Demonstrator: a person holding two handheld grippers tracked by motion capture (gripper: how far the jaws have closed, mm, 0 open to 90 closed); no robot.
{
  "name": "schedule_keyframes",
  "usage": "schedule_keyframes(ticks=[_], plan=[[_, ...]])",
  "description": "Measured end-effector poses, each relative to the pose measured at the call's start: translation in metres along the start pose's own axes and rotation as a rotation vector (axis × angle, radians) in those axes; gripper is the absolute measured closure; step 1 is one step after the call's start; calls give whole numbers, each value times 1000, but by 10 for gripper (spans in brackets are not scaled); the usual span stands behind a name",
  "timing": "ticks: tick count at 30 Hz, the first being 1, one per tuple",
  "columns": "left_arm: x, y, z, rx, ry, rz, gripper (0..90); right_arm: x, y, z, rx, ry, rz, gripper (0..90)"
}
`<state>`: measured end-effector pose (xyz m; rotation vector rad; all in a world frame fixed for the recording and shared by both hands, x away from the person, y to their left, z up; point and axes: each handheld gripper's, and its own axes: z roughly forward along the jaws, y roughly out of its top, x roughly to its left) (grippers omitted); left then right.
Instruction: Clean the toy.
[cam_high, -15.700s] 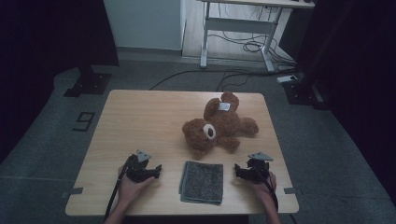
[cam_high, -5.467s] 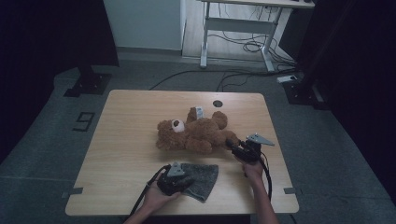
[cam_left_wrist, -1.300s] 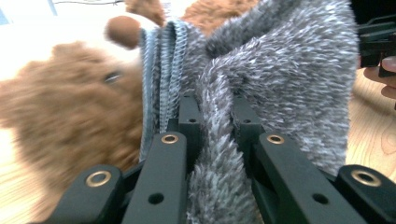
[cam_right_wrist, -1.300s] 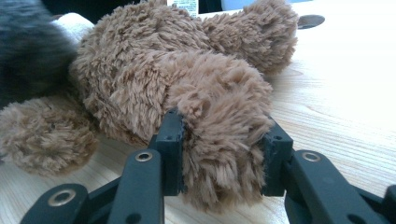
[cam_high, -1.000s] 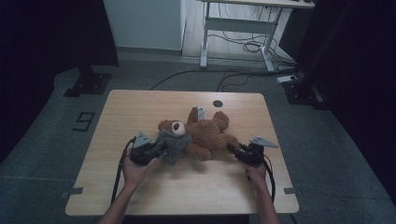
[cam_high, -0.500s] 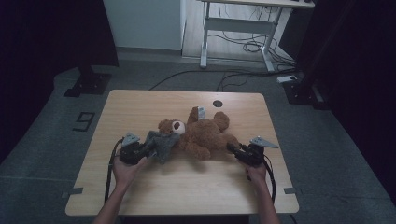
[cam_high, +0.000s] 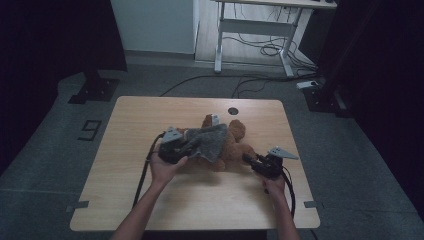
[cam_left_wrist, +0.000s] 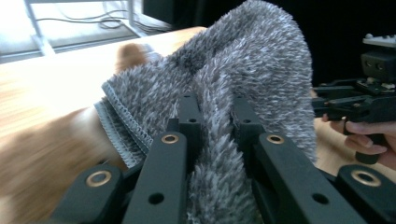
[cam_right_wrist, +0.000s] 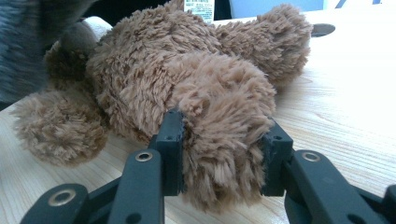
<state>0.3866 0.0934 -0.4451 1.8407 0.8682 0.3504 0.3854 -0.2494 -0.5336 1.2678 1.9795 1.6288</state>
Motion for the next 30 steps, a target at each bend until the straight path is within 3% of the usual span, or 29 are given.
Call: schedule_keyframes(ticks=[5, 7, 10, 12, 19, 25, 30], plan=[[-25, 2, 42, 71, -75, 20, 780, 0, 0, 0, 1, -1, -2, 611], [-35, -5, 54, 103, -81, 42, 780, 0, 0, 0, 3, -4, -3, 611], [-38, -16, 65, 131, -70, 36, 780, 1, 1, -1, 7, -10, -11, 612], [-37, -19, 66, 129, -72, 21, 781, 1, 1, -1, 9, -9, -11, 612], [-35, -24, 60, 150, -65, 47, 780, 0, 1, -1, 11, -7, -16, 611], [-28, -43, 54, 166, -76, 11, 781, 0, 1, -1, 14, -6, -19, 610], [-32, -54, 56, 190, -72, 24, 781, 0, 1, -2, 23, -12, -23, 610]])
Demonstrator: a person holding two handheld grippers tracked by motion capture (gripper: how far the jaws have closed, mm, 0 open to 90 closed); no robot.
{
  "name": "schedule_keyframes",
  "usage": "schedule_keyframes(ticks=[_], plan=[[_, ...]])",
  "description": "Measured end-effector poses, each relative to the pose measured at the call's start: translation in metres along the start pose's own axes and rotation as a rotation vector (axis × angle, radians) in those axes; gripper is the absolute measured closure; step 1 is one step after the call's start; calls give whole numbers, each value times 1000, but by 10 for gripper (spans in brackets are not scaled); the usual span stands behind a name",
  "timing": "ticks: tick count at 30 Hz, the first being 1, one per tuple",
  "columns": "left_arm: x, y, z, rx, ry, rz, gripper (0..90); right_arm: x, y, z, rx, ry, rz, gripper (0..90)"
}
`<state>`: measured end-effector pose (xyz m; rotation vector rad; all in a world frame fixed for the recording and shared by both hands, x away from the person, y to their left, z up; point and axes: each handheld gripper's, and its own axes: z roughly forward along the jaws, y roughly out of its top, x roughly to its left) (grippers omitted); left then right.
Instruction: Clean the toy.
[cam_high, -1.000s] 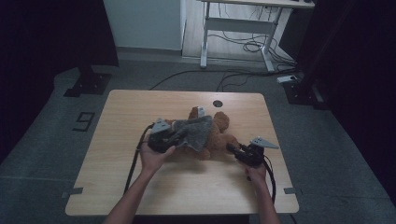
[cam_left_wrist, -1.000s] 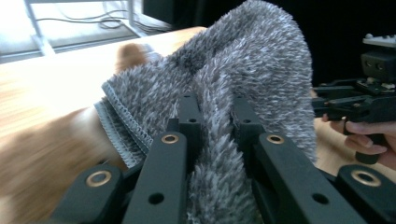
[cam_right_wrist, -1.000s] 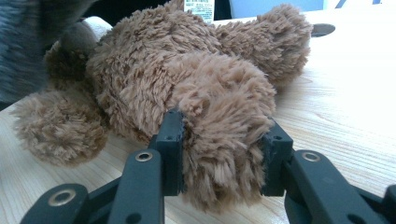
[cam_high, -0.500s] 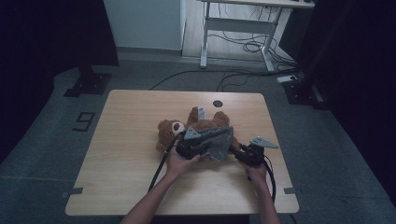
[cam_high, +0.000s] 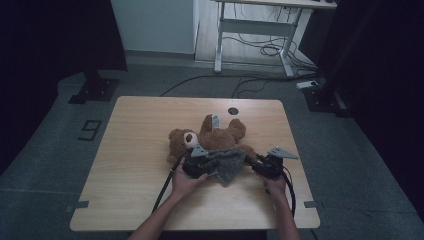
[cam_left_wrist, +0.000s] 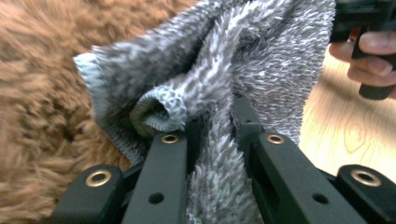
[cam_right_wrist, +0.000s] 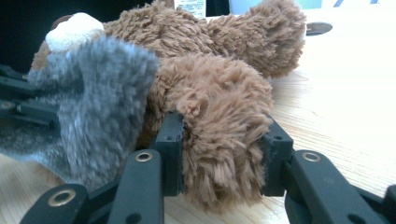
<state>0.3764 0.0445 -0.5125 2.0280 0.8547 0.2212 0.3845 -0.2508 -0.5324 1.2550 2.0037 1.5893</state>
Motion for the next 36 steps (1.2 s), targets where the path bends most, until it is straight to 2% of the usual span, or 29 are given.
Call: schedule_keyframes(ticks=[2, 5, 8, 13, 17, 18, 19, 22, 25, 29, 36], plan=[[-3, -1, 1, 7, 11, 12, 781, 0, 0, 0, -1, -1, 2, 610], [-3, 0, -2, 6, 8, 8, 781, 0, 0, 0, -1, 1, 2, 610], [-4, 4, -9, -33, 3, -1, 780, 0, 0, 0, -4, 3, 5, 610], [-1, 27, -29, -128, 29, 8, 780, 1, 1, 0, -15, 8, 11, 609], [6, 45, -34, -158, 49, -14, 780, 0, 1, 0, -11, 9, 10, 610], [6, 45, -34, -158, 49, -14, 780, 0, 1, 0, -10, 10, 12, 610], [7, 48, -28, -138, 36, -24, 780, 0, 1, 0, -10, 10, 12, 610], [0, 43, -10, -80, 33, -7, 780, 0, 1, 0, -10, 10, 14, 611], [-4, 34, 4, -71, 34, -8, 780, 1, 1, 0, -4, 0, 11, 612], [-5, 29, 5, -73, 25, -15, 781, 0, 1, -1, 4, -3, 8, 614], [-10, 15, 12, -23, -4, -3, 782, 1, 1, 0, 10, -4, 7, 617]])
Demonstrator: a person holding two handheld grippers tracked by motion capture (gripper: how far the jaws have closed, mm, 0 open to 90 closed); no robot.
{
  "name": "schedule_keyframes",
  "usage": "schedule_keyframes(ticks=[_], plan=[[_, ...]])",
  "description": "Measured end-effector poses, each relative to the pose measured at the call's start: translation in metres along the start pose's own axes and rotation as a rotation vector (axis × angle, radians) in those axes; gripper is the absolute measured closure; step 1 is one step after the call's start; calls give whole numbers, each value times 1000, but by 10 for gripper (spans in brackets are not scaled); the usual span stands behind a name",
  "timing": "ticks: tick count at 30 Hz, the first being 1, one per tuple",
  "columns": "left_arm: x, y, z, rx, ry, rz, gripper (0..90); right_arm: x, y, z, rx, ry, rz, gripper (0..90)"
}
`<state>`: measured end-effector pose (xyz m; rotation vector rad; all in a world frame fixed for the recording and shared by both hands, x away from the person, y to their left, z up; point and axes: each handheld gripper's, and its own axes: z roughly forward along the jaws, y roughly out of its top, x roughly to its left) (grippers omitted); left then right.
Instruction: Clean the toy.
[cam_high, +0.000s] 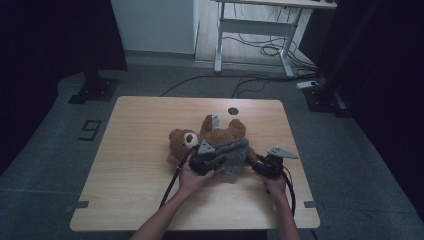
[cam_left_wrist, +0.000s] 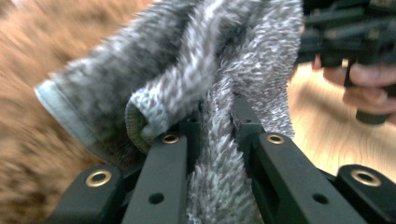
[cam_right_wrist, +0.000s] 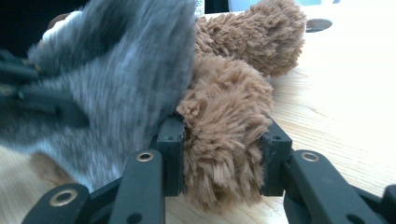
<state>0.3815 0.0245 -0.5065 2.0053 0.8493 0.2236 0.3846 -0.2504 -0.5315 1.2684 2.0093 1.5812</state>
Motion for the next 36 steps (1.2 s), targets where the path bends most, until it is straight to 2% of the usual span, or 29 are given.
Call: schedule_keyframes(ticks=[6, 10, 12, 15, 19, 23, 27, 29, 32, 36], plan=[[-3, -17, 11, 50, -6, 12, 782, -1, -1, 0, 4, 3, 1, 617], [-3, -17, 9, 50, -6, 12, 781, -1, -1, 0, 4, 8, 1, 617], [-5, -13, 3, 36, 2, 18, 782, -2, -1, 1, 0, 11, 4, 616], [-10, -5, -7, -15, 25, 47, 782, -2, -1, 0, -8, 16, 8, 616], [-18, 12, -11, -55, 40, 81, 782, -2, -1, 1, -10, 17, 14, 617], [-19, 22, -4, -47, 27, 68, 781, -2, -1, 1, -10, 18, 16, 617], [-10, 15, 4, -16, 8, 32, 781, -2, -2, 0, -6, 19, 17, 617], [-8, 11, 3, -10, 6, 27, 781, -2, -2, 1, -3, 22, 14, 617], [-5, 6, -4, 3, 24, 32, 781, -3, -2, 1, -4, 25, 16, 617], [2, -3, -15, 2, 28, 9, 780, -3, -2, 0, 0, 29, 15, 616]])
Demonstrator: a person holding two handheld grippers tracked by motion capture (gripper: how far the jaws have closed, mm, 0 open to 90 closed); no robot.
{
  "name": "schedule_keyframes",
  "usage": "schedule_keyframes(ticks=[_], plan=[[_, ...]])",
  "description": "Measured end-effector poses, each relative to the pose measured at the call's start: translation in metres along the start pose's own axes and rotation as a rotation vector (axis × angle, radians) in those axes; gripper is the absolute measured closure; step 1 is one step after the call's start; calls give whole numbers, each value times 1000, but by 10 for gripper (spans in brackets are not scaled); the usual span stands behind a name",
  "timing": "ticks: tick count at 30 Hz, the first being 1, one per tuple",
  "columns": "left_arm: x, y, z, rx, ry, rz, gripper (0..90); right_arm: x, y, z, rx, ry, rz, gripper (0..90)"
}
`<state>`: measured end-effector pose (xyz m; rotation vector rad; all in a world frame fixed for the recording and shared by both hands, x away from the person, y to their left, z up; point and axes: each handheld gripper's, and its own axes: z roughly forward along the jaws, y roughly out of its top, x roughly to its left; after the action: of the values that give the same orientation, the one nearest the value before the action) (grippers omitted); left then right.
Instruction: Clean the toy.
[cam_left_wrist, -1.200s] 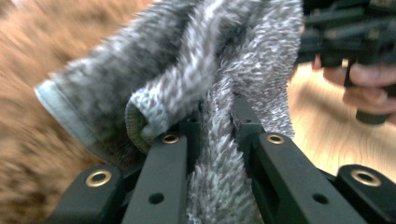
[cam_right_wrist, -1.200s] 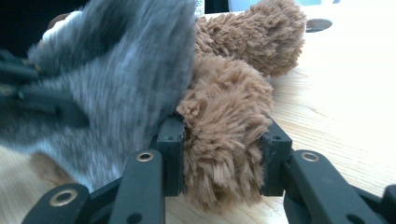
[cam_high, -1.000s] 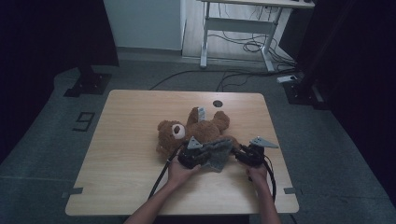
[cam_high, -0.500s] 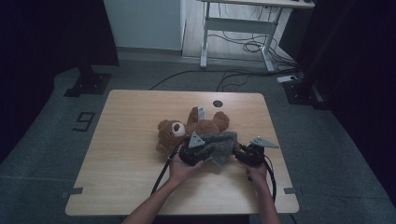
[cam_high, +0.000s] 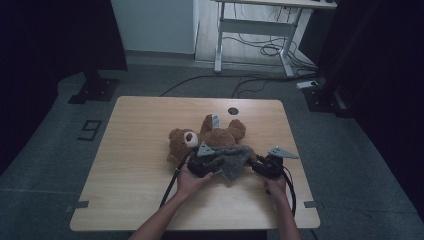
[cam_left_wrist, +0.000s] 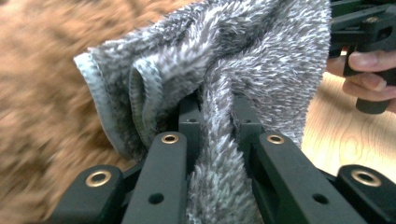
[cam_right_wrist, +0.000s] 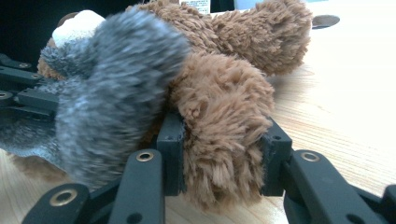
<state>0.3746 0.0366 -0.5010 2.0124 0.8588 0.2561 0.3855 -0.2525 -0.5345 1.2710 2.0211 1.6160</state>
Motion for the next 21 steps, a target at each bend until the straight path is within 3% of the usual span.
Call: schedule_keyframes(ticks=[5, 8, 14, 18, 21], plan=[[11, -16, -8, 18, -14, -45, 779, -1, -1, 1, 9, 5, 1, 616], [12, -22, -11, 28, -21, -48, 779, -1, -2, 1, 18, 5, -4, 616], [12, -12, -34, -50, -11, -34, 779, -1, -2, 1, 13, 6, -3, 616], [27, -8, -52, -86, 41, -55, 778, -2, -2, 1, 17, 3, 3, 616], [45, -18, -58, -85, 25, -122, 779, -2, -2, 1, 19, 5, 2, 616]])
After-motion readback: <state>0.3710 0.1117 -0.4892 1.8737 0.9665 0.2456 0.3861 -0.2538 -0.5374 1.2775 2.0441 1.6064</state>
